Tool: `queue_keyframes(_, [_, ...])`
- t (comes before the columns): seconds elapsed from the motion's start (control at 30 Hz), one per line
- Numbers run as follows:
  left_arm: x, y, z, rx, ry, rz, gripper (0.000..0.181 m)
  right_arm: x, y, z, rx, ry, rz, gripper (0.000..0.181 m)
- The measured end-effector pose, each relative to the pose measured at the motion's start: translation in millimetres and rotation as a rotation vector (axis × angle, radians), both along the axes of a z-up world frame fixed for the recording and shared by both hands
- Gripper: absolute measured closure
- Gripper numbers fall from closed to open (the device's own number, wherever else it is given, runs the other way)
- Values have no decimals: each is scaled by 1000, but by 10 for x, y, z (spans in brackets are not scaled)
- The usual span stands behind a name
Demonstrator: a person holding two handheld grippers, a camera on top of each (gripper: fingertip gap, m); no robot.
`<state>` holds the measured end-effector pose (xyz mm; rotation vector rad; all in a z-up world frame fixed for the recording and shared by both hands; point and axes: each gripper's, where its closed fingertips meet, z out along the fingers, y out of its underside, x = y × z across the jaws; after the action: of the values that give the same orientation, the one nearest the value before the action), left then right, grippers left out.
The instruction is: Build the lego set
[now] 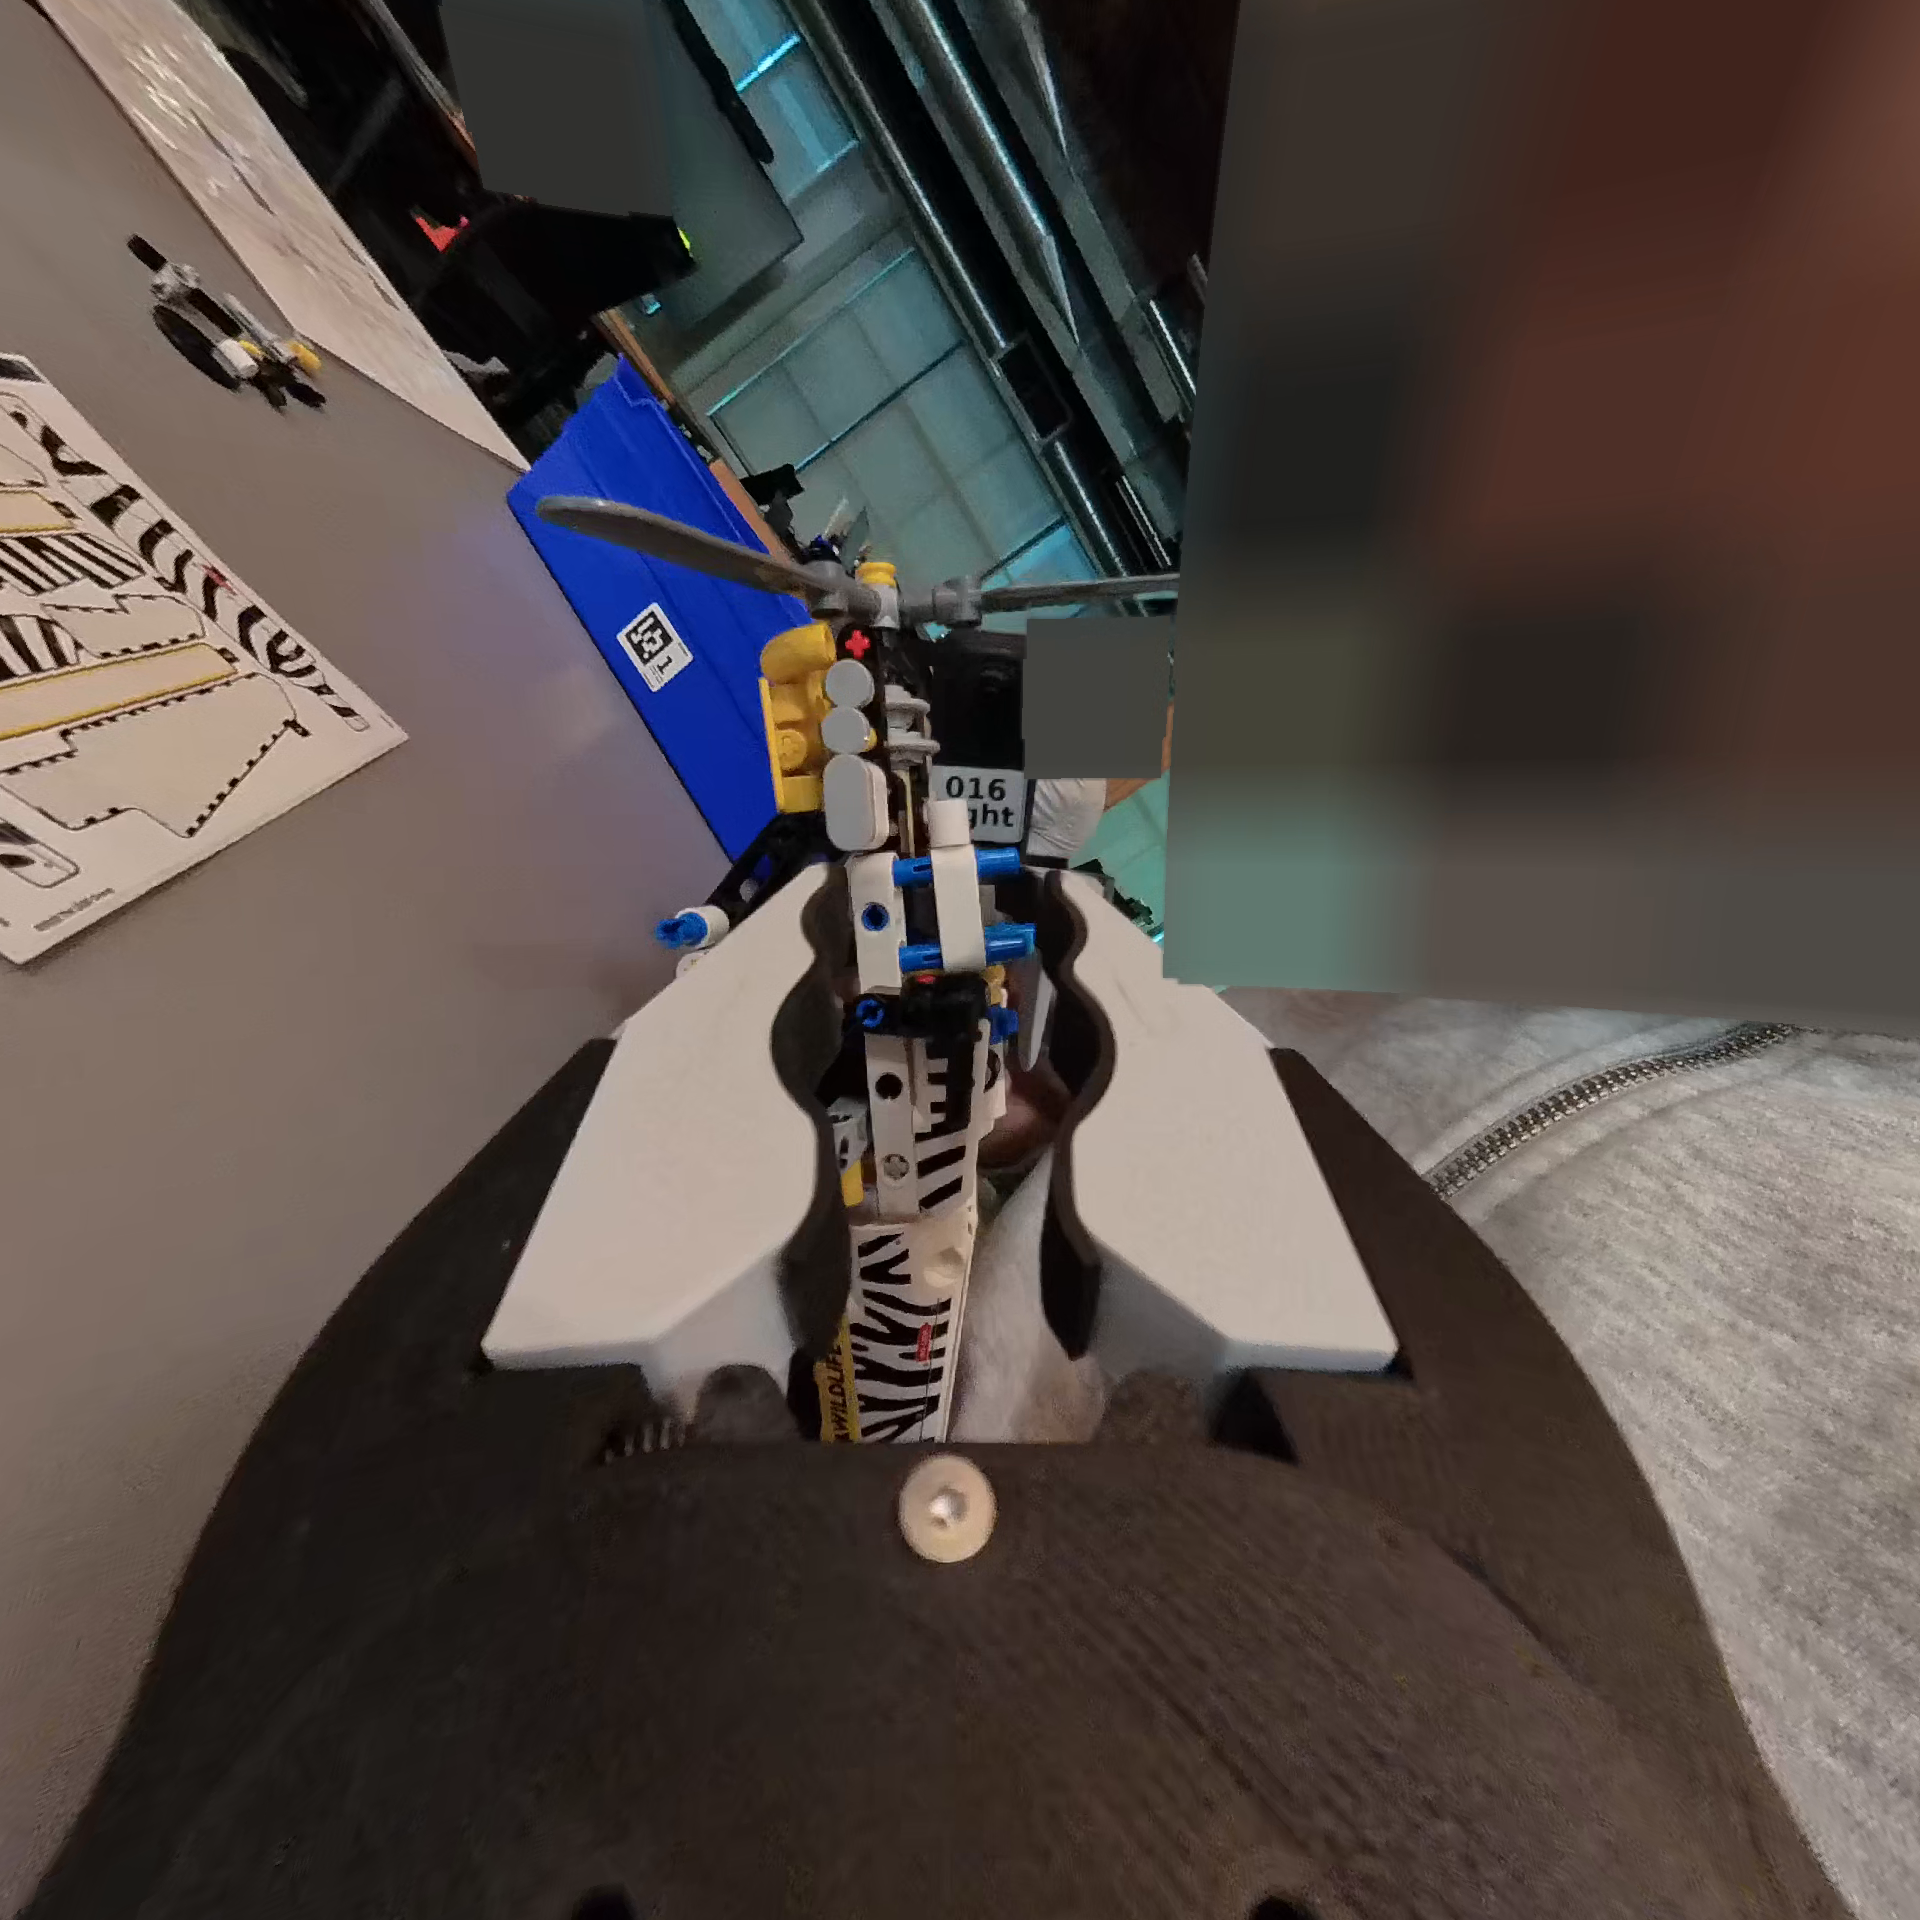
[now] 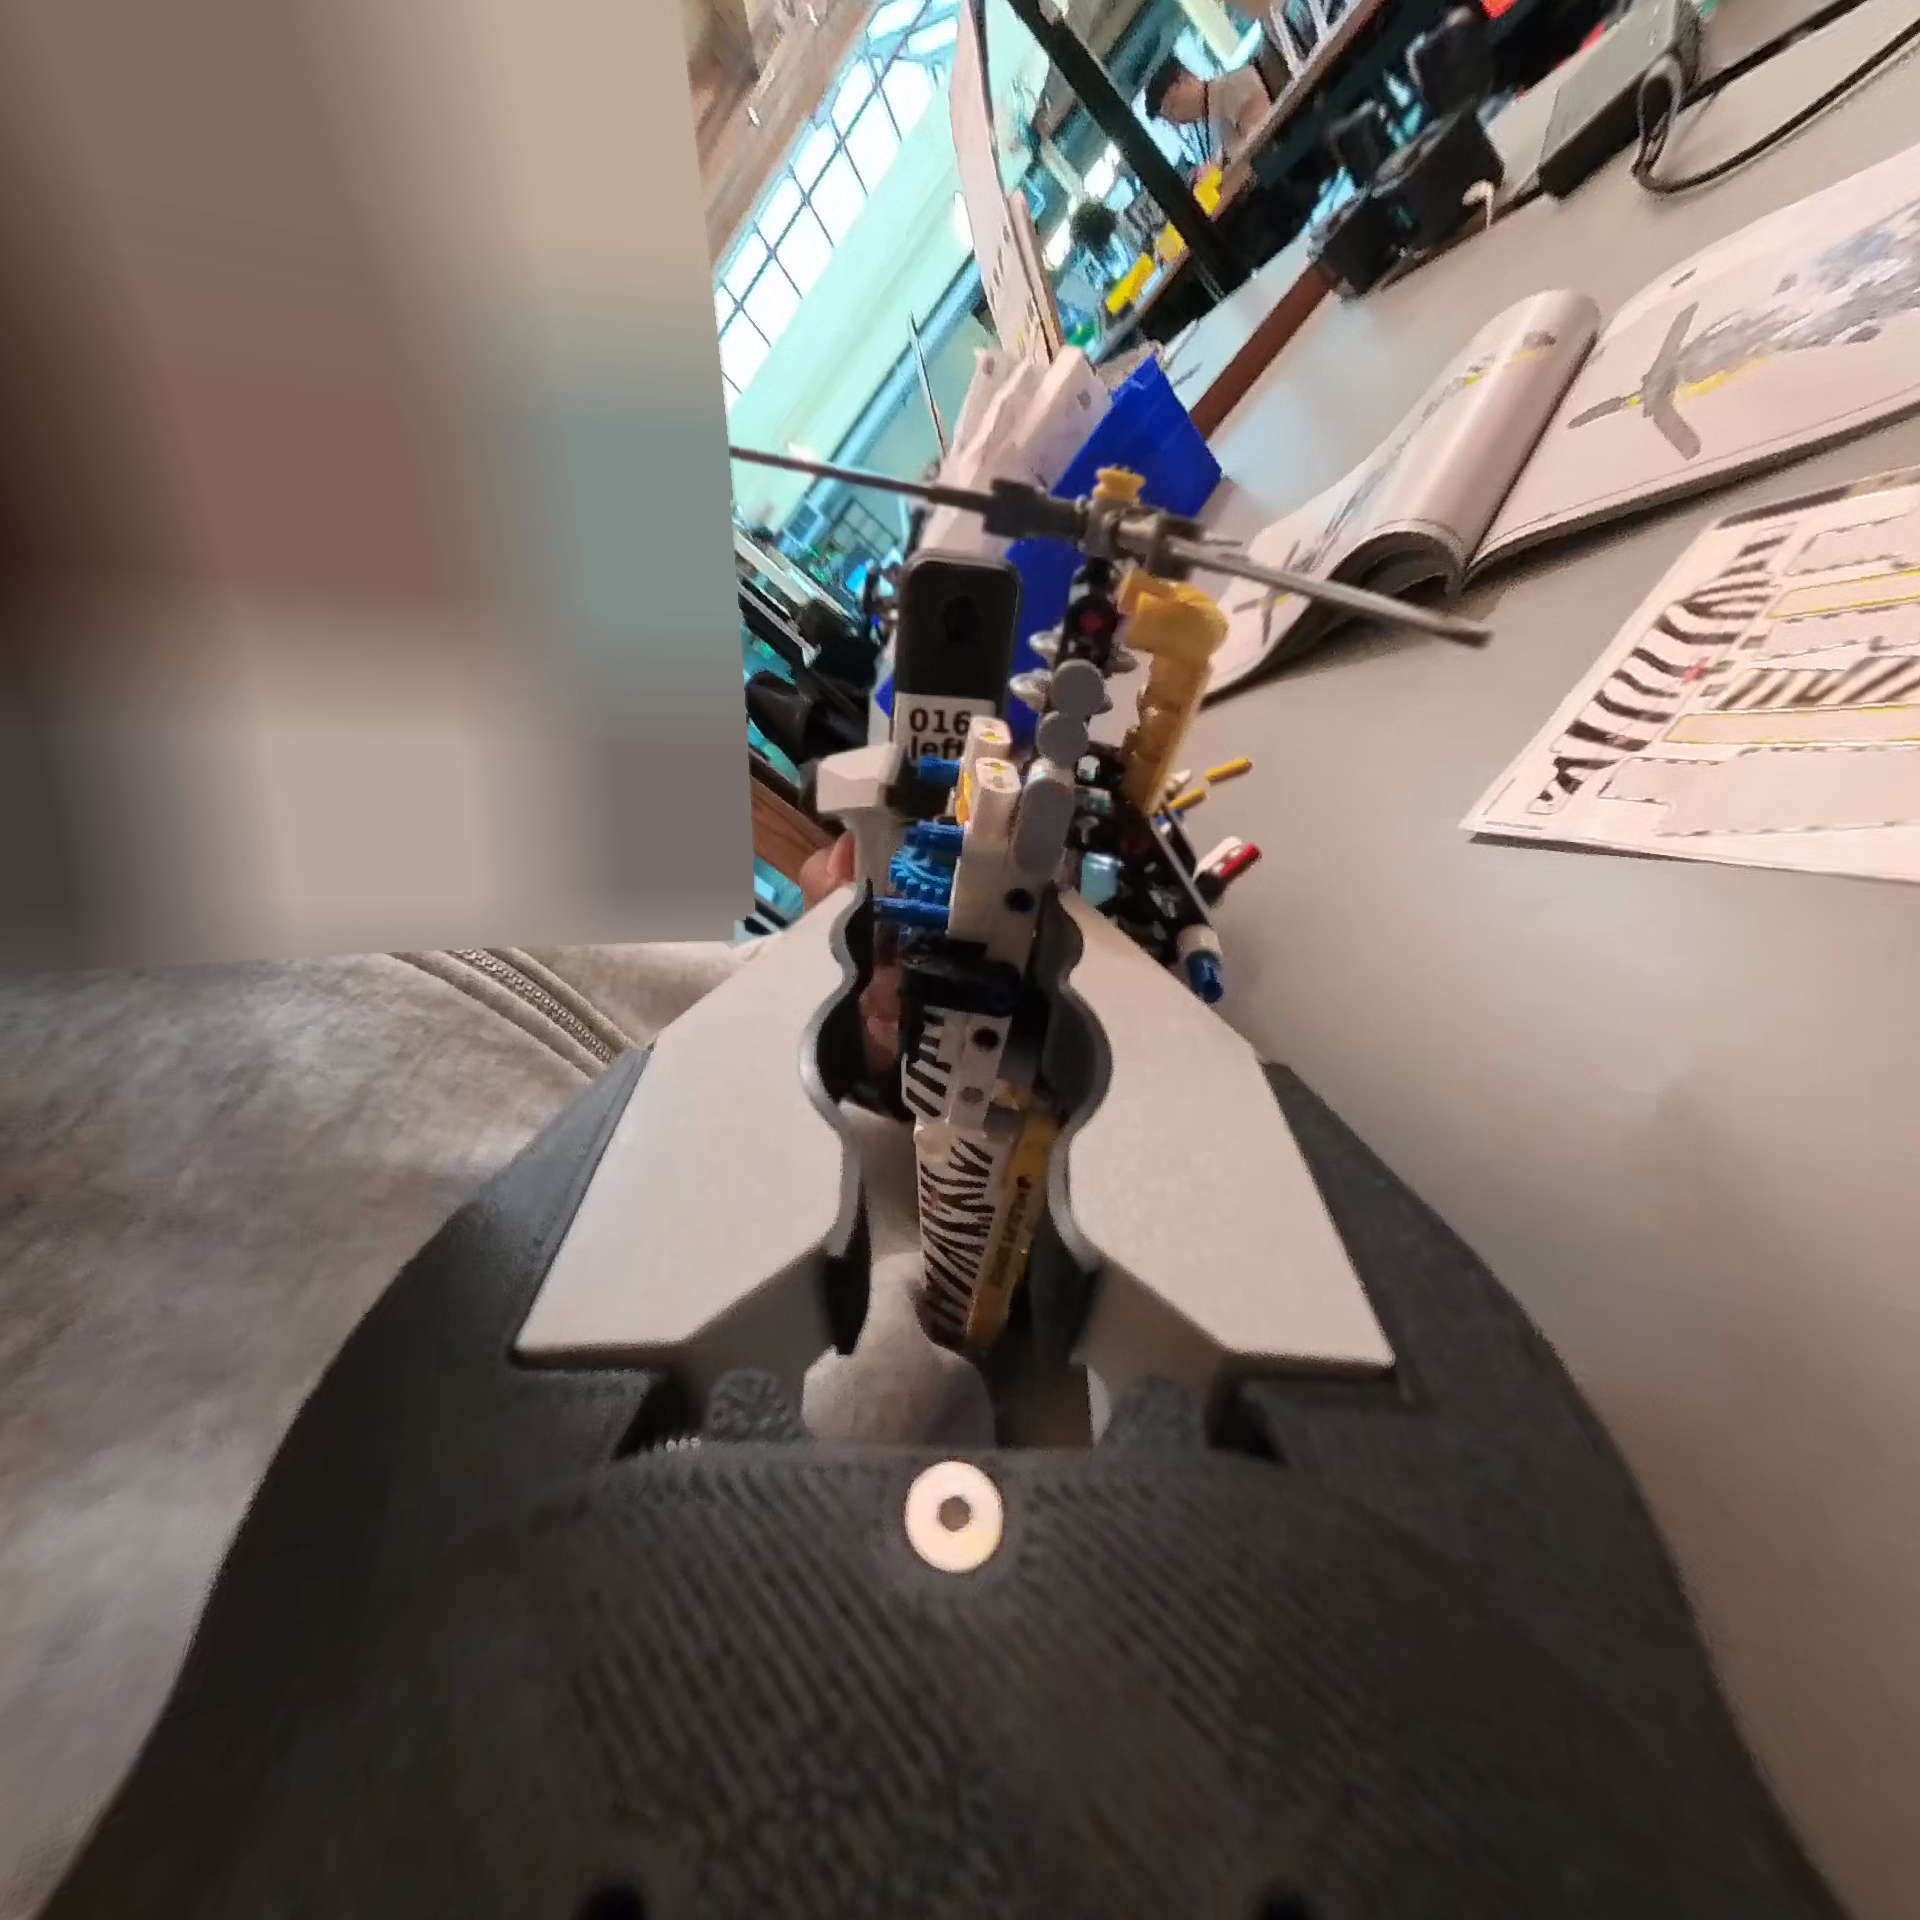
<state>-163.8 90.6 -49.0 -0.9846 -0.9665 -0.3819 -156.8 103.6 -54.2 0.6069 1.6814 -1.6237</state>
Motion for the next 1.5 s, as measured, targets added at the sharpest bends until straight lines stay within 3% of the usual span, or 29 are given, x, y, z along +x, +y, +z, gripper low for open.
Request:
queue_keyframes(0.27, [78,100,4,-72,3,-19,139,-4,159,11,-145,2,-52,153])
queue_keyframes(0.43, [125,199,1,-204,42,-17,140,53,190,22,-193,22,-69,153])
queue_keyframes(0.8, [167,216,22,-330,75,24,150,115,198,63,-180,68,-85,152])
queue_keyframes(1.03, [194,115,124,-541,206,136,164,116,192,64,-159,89,-102,152])
queue_keyframes(1.27, [256,195,18,-559,117,56,156,129,190,76,-142,124,-115,153])
queue_keyframes(1.5, [245,162,26,-605,116,74,165,126,164,79,-102,161,-122,153])
